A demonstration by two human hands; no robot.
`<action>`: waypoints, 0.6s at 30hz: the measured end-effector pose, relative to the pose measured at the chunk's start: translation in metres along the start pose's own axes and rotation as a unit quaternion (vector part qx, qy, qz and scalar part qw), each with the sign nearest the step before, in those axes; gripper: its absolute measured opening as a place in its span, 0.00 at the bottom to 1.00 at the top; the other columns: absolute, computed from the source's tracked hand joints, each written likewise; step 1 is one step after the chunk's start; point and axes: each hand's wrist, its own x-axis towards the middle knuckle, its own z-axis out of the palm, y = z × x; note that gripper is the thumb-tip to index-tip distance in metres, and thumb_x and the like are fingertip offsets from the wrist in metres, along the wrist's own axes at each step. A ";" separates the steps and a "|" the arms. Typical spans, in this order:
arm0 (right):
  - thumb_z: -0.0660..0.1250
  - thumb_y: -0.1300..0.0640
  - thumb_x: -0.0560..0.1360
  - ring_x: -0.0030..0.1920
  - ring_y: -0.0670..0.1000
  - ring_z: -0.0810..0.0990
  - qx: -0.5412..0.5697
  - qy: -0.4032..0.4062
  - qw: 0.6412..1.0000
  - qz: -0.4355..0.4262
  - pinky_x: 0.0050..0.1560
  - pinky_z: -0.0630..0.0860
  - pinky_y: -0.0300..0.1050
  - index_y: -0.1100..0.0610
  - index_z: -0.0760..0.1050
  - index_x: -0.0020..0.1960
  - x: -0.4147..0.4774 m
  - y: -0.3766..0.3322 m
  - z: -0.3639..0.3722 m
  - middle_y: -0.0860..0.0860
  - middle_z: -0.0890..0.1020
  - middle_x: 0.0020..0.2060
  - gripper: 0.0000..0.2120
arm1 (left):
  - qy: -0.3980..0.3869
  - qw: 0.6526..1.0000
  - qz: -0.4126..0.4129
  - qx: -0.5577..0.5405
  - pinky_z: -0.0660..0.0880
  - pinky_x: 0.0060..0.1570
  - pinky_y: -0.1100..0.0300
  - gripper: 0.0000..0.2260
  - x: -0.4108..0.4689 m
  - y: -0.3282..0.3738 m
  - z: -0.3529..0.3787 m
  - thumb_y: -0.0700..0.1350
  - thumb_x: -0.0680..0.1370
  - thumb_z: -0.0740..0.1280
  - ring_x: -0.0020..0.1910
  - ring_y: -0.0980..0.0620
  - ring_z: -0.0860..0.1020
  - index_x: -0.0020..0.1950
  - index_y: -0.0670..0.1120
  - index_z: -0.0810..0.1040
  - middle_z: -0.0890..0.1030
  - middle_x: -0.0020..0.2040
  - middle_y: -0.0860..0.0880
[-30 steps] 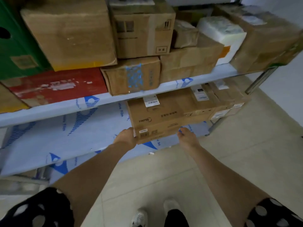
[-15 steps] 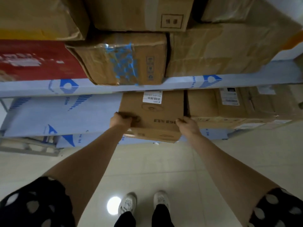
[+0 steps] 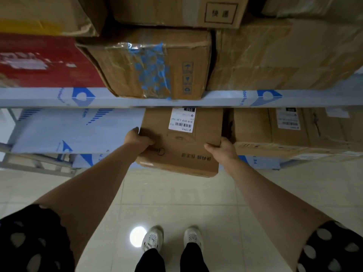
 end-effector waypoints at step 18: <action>0.69 0.54 0.75 0.62 0.56 0.75 0.009 0.000 1.000 0.026 0.64 0.72 0.51 0.58 0.72 0.64 -0.063 0.022 0.023 0.55 0.78 0.60 0.20 | -0.046 0.998 -0.040 -0.010 0.74 0.53 0.53 0.22 -0.014 -0.040 -0.016 0.47 0.73 0.73 0.52 0.44 0.76 0.63 0.38 0.75 0.78 0.51 0.44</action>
